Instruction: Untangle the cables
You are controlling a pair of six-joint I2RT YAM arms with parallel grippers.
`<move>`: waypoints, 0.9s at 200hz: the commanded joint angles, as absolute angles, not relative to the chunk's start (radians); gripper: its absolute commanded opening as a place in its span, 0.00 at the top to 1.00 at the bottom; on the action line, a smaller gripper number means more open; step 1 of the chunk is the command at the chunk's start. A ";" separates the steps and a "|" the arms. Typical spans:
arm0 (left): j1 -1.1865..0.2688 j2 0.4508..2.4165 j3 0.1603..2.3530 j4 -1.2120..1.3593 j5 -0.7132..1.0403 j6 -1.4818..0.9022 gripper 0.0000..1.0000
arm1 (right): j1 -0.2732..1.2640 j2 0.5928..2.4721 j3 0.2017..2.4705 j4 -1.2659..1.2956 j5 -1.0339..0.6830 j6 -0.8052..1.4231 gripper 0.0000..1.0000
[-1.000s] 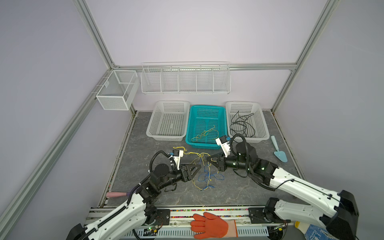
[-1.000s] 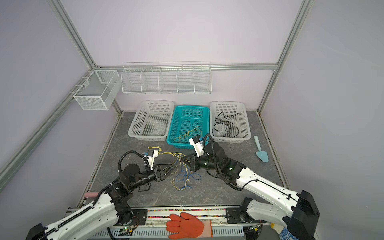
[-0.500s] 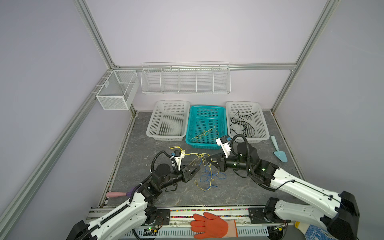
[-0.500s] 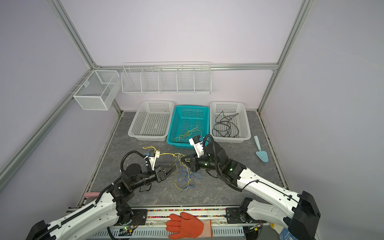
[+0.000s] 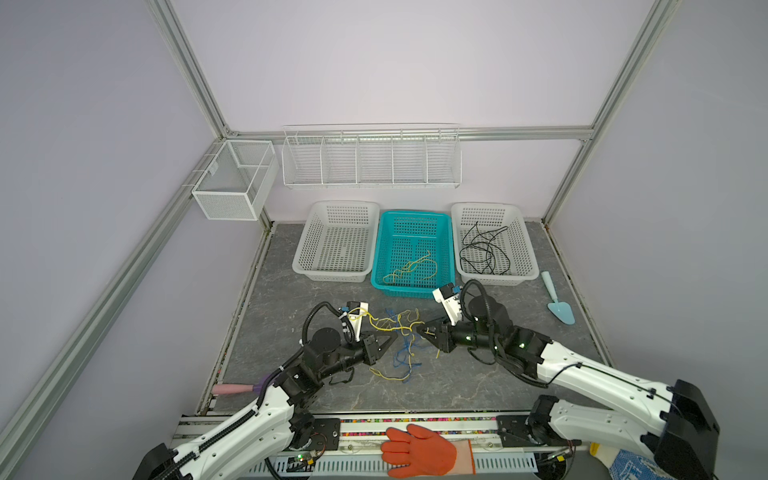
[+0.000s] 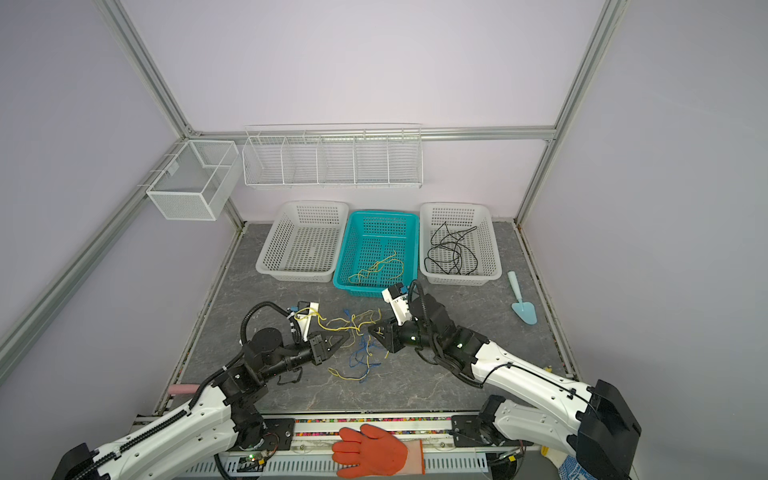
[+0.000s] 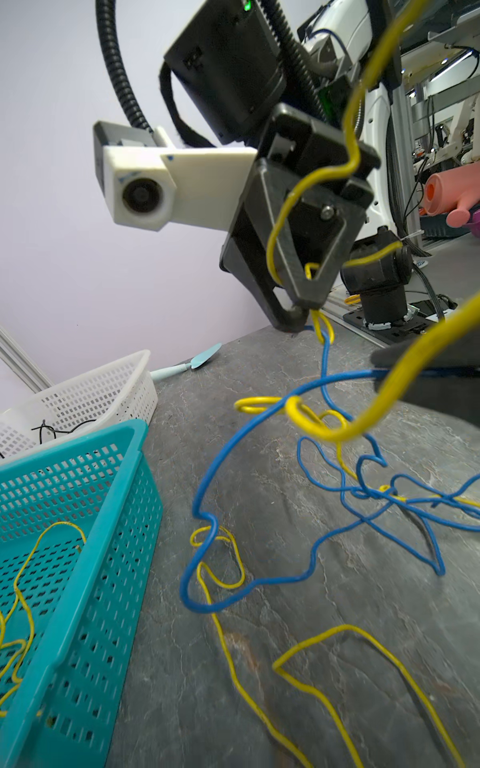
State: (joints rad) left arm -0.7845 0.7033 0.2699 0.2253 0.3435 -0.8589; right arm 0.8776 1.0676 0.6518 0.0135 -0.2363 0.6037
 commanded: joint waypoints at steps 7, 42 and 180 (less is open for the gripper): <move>-0.787 0.705 0.274 0.209 0.325 -0.841 1.00 | 0.876 1.050 0.608 0.007 -0.206 0.573 0.63; -0.787 0.718 0.306 0.167 0.322 -0.811 1.00 | 0.874 1.022 0.589 -0.040 -0.199 0.537 0.42; -0.785 0.749 0.361 0.098 0.325 -0.780 1.00 | 0.997 0.919 0.702 -0.227 -0.153 0.235 0.28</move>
State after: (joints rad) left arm -0.7845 0.7475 0.3206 0.1188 0.3294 -0.7986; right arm 0.9623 0.9169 0.6632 -0.2363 -0.1242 0.3218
